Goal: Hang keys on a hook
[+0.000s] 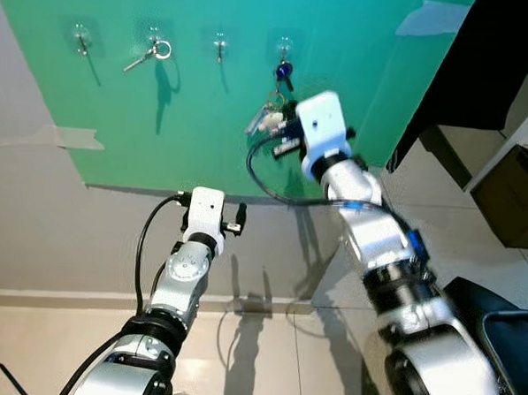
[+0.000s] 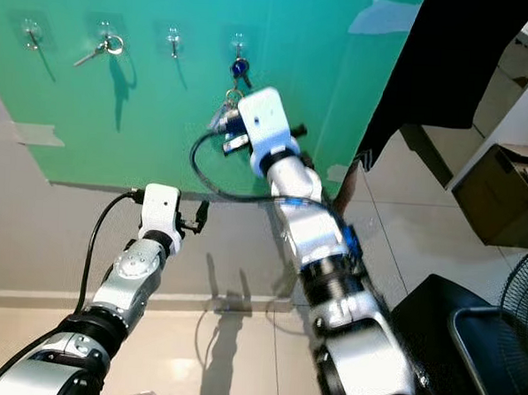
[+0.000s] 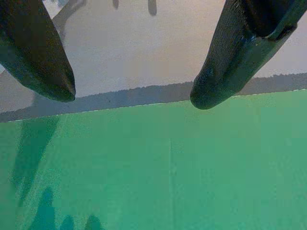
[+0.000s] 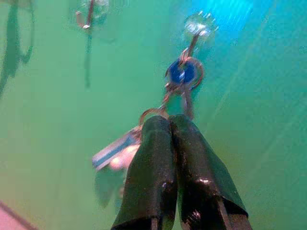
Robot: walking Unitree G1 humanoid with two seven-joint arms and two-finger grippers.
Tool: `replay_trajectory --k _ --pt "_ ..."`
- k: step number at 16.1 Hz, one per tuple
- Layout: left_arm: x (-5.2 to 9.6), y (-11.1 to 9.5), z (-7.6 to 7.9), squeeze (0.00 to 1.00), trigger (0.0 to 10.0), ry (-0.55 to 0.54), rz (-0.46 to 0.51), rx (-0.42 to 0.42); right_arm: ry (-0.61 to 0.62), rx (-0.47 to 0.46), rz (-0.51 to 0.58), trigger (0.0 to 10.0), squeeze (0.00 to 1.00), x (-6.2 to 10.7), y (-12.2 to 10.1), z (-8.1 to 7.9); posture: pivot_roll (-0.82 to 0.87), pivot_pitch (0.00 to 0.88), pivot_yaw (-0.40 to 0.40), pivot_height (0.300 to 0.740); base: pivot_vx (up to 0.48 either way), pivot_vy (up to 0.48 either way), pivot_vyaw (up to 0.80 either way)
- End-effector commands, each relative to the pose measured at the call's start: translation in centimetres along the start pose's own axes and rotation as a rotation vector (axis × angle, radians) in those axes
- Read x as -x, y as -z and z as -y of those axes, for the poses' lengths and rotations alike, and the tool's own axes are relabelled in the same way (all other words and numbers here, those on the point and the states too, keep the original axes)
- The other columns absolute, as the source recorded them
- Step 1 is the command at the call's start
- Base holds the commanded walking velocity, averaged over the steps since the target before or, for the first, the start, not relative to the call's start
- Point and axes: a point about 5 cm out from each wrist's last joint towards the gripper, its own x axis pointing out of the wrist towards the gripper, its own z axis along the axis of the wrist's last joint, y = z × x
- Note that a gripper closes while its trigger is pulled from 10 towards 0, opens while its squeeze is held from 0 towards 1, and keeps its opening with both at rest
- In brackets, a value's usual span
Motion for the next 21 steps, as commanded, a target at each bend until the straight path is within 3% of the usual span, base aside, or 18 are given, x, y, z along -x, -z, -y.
replay_trajectory --k 1,6,8,10,16,21 --pt "0.0 -0.1 0.0 0.0 10.0 0.002 0.003 -0.001 0.014 0.035 0.009 10.0 0.0 -0.5 -0.5 1.1 -0.04 0.0 -0.048 0.74 0.0 0.0 0.0" --pt "0.2 0.1 -0.5 0.0 10.0 -0.018 0.003 -0.001 -0.004 0.071 0.032 10.0 0.0 -1.9 -2.1 2.1 -0.01 0.0 -0.079 0.74 0.0 0.0 0.0" --pt "0.4 -0.4 1.1 0.0 10.0 0.086 0.049 0.019 -0.028 0.095 0.069 10.0 0.0 -2.6 -3.2 2.1 0.01 0.0 -0.095 0.74 0.0 0.0 0.0" --pt "0.7 0.1 2.6 0.0 10.0 0.156 0.037 -0.013 -0.033 0.081 0.072 10.0 0.0 -2.5 -3.1 2.2 0.01 0.0 -0.099 0.74 0.0 0.0 0.0" --pt "0.7 0.2 3.0 0.0 10.0 0.174 0.026 -0.023 -0.032 0.077 0.073 10.0 0.0 -1.5 -2.2 1.7 -0.02 0.0 -0.078 0.74 0.0 0.0 0.0" --pt "0.3 -0.3 4.1 0.0 10.0 0.202 0.035 -0.017 -0.056 0.126 0.138 10.0 0.0 -2.1 -4.5 2.0 -0.03 0.0 -0.089 0.74 0.0 0.0 0.0"
